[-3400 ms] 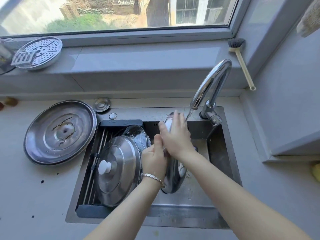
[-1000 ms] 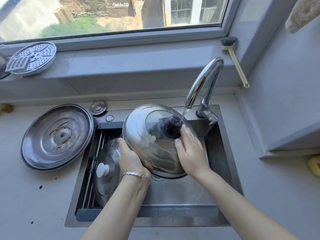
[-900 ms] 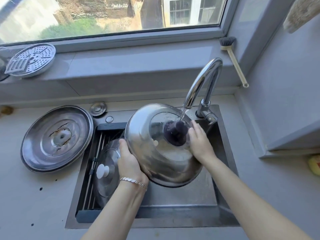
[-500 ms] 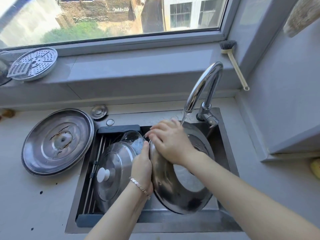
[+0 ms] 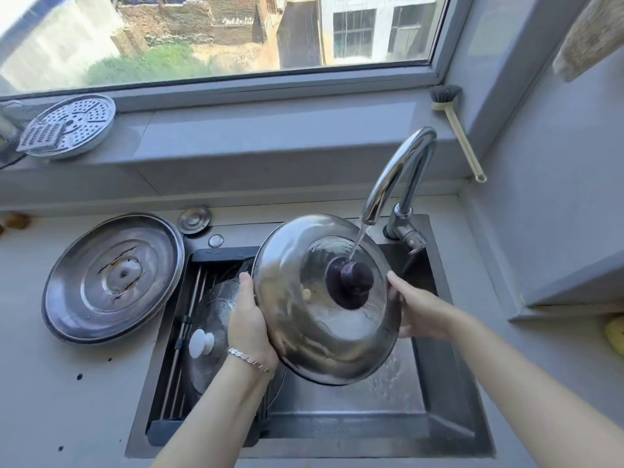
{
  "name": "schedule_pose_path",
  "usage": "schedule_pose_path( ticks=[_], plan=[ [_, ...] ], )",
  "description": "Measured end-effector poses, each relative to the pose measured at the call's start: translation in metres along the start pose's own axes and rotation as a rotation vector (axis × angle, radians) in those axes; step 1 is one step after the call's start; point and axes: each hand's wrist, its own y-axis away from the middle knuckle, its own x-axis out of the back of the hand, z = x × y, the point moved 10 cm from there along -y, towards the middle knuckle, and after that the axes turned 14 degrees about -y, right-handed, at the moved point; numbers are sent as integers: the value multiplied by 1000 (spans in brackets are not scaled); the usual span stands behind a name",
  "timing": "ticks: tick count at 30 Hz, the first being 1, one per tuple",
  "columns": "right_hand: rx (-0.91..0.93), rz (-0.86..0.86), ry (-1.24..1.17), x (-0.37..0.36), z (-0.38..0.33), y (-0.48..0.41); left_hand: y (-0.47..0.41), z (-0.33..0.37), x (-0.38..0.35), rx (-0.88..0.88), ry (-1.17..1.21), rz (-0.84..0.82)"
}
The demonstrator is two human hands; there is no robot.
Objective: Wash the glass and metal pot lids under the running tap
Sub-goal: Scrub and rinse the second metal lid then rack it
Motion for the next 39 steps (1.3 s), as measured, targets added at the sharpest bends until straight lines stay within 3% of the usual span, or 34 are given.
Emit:
schedule_pose_path(
  ticks=[3, 6, 8, 15, 18, 22, 26, 29, 33, 36, 39],
  plan=[
    [57, 104, -281, 9, 15, 1, -10, -24, -3, 118, 50, 20],
    [206, 361, -266, 33, -6, 9, -21, -52, 7, 217, -8, 140],
    [291, 421, -203, 39, -27, 15, -28, -65, 5, 281, -70, 145],
    [700, 386, 74, 22, -115, 45, -21, -69, -22, 405, -24, 86],
    [767, 273, 20, 16, -112, 49, -19, -62, -17, 342, 85, 112],
    [534, 204, -163, 30, -42, 7, -19, -37, -7, 145, 61, -8],
    [96, 206, -430, 33, 62, -37, -9, -26, -6, 18, -320, -41],
    [-105, 188, -337, 27, 101, -32, -2, -22, -19, -79, -629, -39],
    [-65, 258, -35, 39, 60, -4, 9, -29, -56, -159, -860, -121],
    [2, 115, 51, 12, 7, 23, 26, -45, -95, -259, -1142, -229],
    [17, 36, 306, -11, -17, 40, 50, -58, -128, -367, -1318, -339]
  ],
)
